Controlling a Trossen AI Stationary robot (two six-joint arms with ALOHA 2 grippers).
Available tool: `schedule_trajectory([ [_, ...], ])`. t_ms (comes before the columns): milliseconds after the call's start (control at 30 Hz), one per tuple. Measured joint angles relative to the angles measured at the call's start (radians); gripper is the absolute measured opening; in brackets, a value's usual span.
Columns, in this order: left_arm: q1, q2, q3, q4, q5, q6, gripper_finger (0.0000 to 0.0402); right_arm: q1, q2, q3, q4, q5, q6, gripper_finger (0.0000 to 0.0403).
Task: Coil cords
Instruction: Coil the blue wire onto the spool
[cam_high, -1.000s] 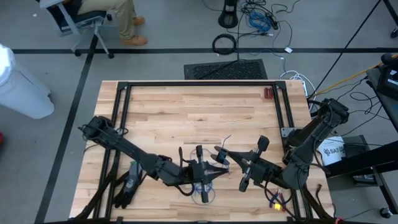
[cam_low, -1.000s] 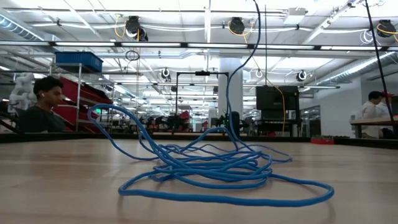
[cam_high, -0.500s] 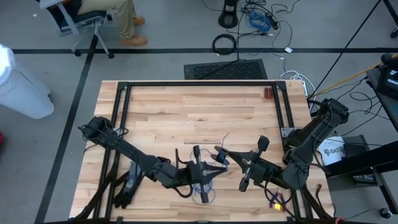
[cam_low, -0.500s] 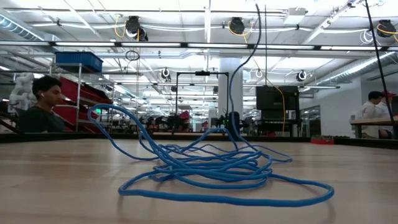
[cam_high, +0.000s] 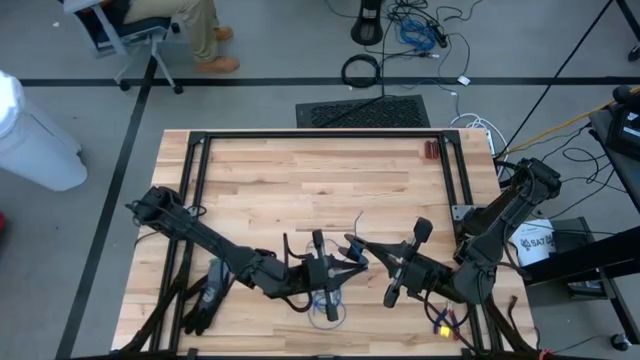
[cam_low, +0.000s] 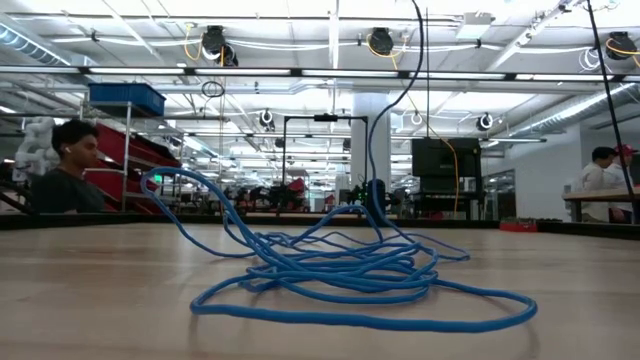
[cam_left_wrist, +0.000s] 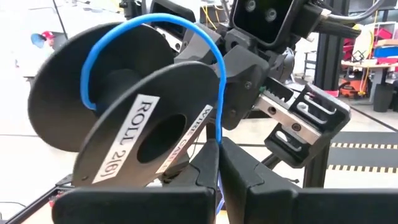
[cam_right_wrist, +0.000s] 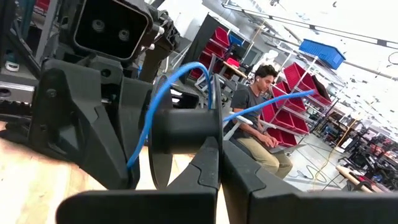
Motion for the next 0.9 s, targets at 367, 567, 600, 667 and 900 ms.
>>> schedule_trajectory([
  [367, 0.003, 0.004, 0.000, 0.027, 0.032, -0.027, 0.0012, 0.000, 0.000, 0.000, 0.015, -0.001, 0.015, 0.0000],
  [567, 0.007, 0.004, 0.000, 0.017, 0.021, -0.027, 0.0012, 0.000, 0.000, 0.000, 0.045, -0.010, 0.003, 0.0000],
  [600, 0.009, 0.004, 0.000, 0.010, 0.016, -0.026, 0.0012, 0.000, 0.000, 0.000, 0.046, -0.010, 0.003, 0.0000],
  [667, 0.011, 0.005, 0.000, 0.008, 0.013, -0.026, 0.0012, 0.000, 0.000, 0.000, 0.045, -0.010, 0.003, 0.0000],
  [900, 0.010, 0.005, 0.000, -0.012, 0.011, -0.025, 0.0012, 0.003, 0.000, 0.000, 0.045, -0.010, 0.000, 0.0000],
])
